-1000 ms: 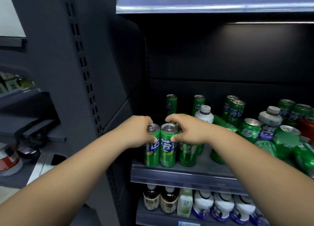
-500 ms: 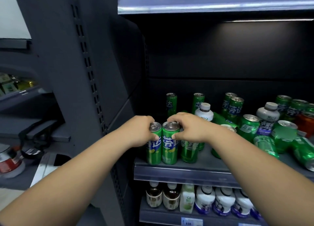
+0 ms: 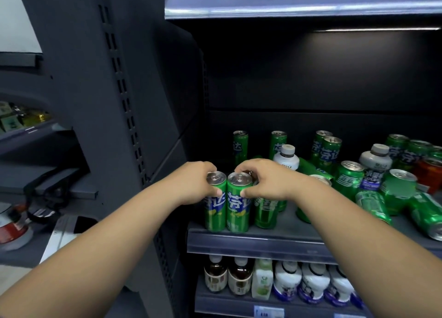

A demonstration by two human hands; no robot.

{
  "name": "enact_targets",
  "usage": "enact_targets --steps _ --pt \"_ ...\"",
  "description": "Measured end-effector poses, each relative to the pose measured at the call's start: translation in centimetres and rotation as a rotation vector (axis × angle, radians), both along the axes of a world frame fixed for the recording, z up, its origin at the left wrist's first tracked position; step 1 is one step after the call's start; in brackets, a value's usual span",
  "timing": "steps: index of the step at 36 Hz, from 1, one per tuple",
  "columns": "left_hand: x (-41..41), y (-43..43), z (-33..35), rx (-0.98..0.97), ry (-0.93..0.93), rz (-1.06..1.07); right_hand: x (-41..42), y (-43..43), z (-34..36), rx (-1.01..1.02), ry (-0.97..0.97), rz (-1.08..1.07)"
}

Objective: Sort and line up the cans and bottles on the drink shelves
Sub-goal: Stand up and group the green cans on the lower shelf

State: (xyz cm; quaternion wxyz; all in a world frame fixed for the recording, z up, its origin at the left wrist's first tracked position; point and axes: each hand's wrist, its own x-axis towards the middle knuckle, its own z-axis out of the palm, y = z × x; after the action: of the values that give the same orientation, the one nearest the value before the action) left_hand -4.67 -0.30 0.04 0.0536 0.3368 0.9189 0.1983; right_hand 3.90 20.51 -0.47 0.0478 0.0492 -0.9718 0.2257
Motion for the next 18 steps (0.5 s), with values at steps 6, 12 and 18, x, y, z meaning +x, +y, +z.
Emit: enact_targets --steps 6,12,18 --pt "0.2 -0.3 -0.6 0.102 -0.107 0.01 0.3 -0.1 -1.3 -0.057 0.021 -0.042" --pt "0.7 -0.2 -0.2 0.099 -0.098 -0.01 0.9 0.0 -1.4 -0.031 0.0 -0.057" --pt "0.8 1.0 0.2 0.124 -0.069 -0.05 1.8 1.6 -1.7 -0.034 0.006 -0.118"
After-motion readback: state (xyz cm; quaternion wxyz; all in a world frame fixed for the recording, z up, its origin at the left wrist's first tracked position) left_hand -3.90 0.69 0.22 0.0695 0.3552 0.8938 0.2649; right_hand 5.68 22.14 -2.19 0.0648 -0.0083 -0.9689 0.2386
